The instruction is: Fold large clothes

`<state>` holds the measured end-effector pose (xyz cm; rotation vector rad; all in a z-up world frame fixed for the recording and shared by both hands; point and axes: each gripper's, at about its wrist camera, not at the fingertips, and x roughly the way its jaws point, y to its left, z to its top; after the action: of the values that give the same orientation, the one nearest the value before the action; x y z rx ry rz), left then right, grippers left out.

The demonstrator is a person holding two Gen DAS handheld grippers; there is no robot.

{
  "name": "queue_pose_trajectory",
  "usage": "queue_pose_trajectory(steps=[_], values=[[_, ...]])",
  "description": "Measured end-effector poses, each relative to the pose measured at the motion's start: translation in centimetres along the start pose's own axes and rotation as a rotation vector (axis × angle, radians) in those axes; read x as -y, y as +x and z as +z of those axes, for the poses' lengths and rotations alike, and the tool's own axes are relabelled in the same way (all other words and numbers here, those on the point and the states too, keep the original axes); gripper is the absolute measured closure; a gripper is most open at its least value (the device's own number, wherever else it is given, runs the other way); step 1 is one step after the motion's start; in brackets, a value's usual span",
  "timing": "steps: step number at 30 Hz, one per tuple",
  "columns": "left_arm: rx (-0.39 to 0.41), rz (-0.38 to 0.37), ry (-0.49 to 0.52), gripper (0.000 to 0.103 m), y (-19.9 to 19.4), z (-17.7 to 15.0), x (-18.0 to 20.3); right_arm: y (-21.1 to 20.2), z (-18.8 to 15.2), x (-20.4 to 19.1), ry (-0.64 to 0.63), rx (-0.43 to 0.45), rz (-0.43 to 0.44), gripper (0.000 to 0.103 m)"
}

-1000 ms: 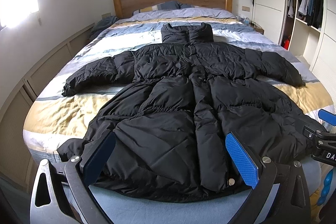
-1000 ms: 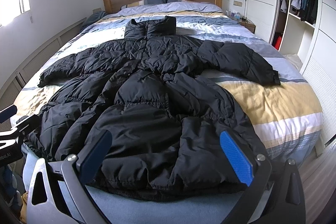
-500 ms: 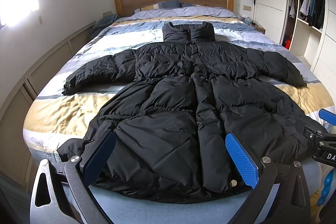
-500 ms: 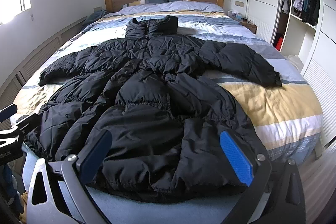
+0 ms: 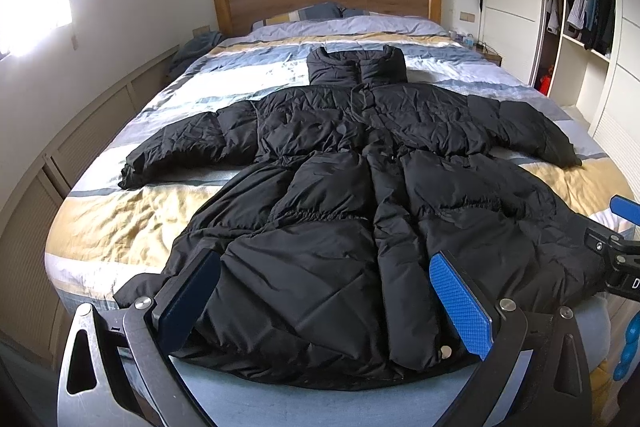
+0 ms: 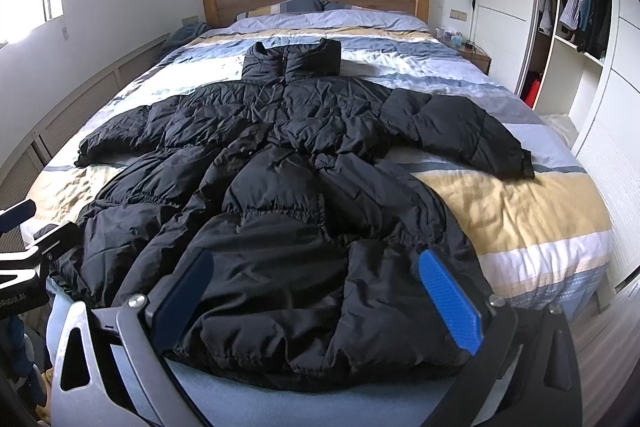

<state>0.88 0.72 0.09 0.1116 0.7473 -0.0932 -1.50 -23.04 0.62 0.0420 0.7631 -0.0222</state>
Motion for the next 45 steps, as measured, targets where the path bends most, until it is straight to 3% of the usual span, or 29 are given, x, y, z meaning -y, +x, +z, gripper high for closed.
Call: queue_pose_trajectory(steps=[8,17,22,29,36,45], values=[[0.006,-0.010,-0.009,0.001,-0.3,1.7,-1.2,-0.5,2.1,0.5,-0.016,0.025,-0.004,0.000],[0.188,0.026,-0.028,0.001,-3.4,12.0,-5.0,-1.7,9.7,2.4,0.007,0.163,-0.006,0.000],[0.229,0.005,-0.060,0.001,-2.9,17.0,-6.2,-1.5,14.7,4.6,0.062,0.246,-0.002,0.000],[0.234,0.024,-0.104,0.001,1.5,22.1,-7.0,2.8,18.9,9.8,0.190,0.263,-0.036,0.000],[0.118,0.040,-0.156,0.001,10.4,22.1,-6.5,10.7,17.3,17.0,0.375,0.178,-0.084,0.000],[-0.007,0.062,-0.146,0.001,18.8,19.2,-4.5,19.3,10.7,27.2,0.656,0.067,-0.096,0.000]])
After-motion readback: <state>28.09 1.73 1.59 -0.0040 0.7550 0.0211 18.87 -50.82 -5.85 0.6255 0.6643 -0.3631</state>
